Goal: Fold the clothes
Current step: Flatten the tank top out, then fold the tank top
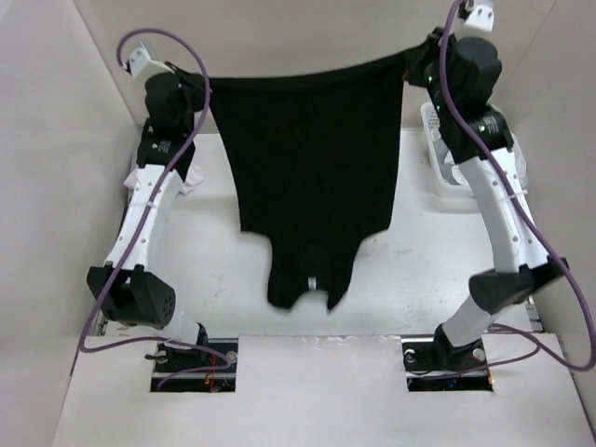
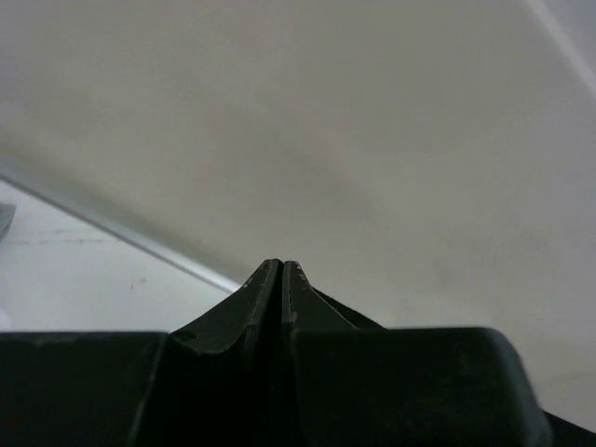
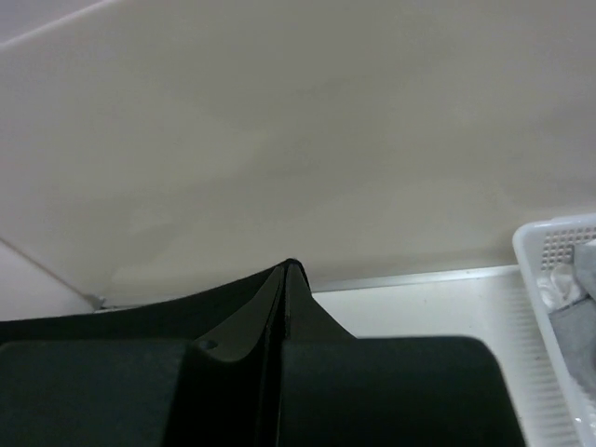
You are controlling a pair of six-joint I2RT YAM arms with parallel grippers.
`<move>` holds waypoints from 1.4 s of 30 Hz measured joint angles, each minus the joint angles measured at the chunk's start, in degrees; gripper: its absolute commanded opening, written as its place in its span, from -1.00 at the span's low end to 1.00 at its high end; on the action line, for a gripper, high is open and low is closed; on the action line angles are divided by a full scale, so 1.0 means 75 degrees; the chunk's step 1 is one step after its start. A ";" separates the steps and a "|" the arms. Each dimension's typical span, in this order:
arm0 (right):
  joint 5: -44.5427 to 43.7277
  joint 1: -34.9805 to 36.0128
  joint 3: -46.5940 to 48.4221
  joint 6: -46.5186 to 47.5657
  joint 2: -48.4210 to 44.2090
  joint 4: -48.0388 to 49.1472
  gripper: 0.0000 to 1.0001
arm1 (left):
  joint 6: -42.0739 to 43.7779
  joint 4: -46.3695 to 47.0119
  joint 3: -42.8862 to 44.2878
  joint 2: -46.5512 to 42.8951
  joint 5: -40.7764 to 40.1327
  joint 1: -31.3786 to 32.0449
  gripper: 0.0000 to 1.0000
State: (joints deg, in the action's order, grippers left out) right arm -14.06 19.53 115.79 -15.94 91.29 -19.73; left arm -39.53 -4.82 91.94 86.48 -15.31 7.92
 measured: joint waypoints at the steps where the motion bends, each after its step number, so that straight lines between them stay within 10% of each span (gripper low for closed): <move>1: 0.0157 -0.0096 0.0644 -0.0082 0.0338 -0.0233 -1.00 | -0.0035 -0.0038 0.0379 0.0146 0.0117 -0.0093 -0.93; 8: 0.0784 -0.0187 0.4188 -0.0303 0.1352 -0.1151 -1.00 | -0.0117 0.0064 0.2416 0.0221 0.0490 -0.0629 -0.92; 13: 0.0930 -0.0318 0.3987 -0.0338 0.0688 -0.1116 -1.00 | -0.0119 0.0216 0.2672 0.0026 0.0667 -0.0740 -0.92; 19: 0.0892 -0.0347 -0.0009 -0.0373 -0.1300 -0.0507 -1.00 | -0.0064 0.0653 0.0734 -0.0930 0.0720 -0.0548 -0.92; 30: 0.0201 0.1938 -0.9055 -0.1236 -0.5983 0.0562 -1.00 | -0.0472 0.0254 -0.7163 -0.6003 0.0385 0.0160 -0.92; 42: -0.0385 0.5662 -1.2246 -0.4803 -0.8714 -0.1032 -1.00 | -0.1445 -0.3882 -0.8545 -1.0156 0.0475 0.0866 -0.96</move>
State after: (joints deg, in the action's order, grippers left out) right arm -16.95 62.00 23.94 -51.96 25.93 -27.46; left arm -50.37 -33.93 27.86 10.31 -11.75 14.41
